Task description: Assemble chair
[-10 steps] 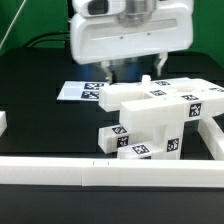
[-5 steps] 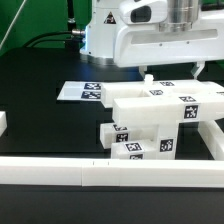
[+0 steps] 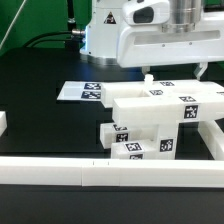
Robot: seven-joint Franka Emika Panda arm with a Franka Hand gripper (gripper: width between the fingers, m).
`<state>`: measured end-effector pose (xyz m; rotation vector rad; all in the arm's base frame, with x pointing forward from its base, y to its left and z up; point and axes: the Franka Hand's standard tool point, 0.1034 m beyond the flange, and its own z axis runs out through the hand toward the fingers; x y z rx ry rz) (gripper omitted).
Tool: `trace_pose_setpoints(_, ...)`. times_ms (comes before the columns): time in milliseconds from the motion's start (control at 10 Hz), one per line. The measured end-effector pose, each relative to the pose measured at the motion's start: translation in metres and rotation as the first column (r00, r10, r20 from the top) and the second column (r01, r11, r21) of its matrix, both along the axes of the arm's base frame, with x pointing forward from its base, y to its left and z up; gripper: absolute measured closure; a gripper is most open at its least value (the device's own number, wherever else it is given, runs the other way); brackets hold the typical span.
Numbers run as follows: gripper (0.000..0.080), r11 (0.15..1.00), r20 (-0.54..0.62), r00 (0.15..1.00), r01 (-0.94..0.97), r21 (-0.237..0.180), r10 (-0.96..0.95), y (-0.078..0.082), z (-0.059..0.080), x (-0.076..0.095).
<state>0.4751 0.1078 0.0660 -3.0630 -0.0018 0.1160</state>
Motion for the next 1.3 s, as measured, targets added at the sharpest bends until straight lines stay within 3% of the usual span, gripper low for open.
trace_pose_setpoints(300, 0.0151, 0.998, 0.012, 0.998, 0.055, -0.008, -0.055, 0.031, -0.015, -0.014)
trace_pose_setpoints(700, 0.0151, 0.998, 0.010, 0.998, 0.061, -0.008, -0.061, 0.031, -0.017, -0.015)
trace_pose_setpoints(1000, 0.0151, 0.997, 0.002, 0.997, 0.077, -0.018, -0.077, 0.054, -0.026, -0.026)
trace_pose_setpoints(1300, 0.0151, 0.997, 0.000, 0.997, 0.075, -0.020, -0.075, 0.054, -0.028, -0.027)
